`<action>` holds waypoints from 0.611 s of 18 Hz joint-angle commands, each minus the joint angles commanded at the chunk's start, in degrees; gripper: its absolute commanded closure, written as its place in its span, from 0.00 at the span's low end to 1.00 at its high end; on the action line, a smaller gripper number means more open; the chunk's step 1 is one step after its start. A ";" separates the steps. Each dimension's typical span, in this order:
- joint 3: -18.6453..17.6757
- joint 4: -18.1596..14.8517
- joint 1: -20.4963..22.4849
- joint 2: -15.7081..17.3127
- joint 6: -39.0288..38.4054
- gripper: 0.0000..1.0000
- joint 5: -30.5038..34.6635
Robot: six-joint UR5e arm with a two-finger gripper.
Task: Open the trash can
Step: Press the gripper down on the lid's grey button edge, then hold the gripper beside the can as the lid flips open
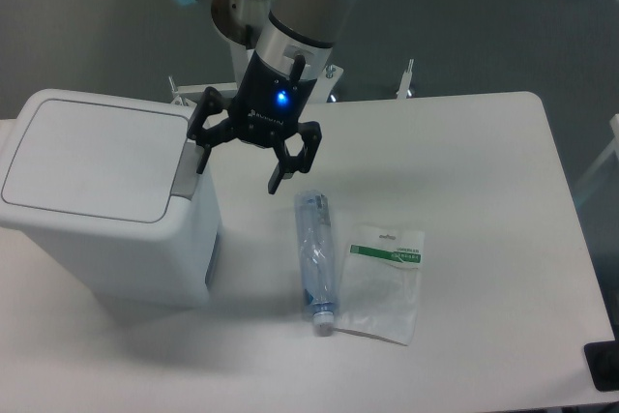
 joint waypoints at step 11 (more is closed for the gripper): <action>-0.53 0.00 0.00 0.09 0.09 0.00 0.26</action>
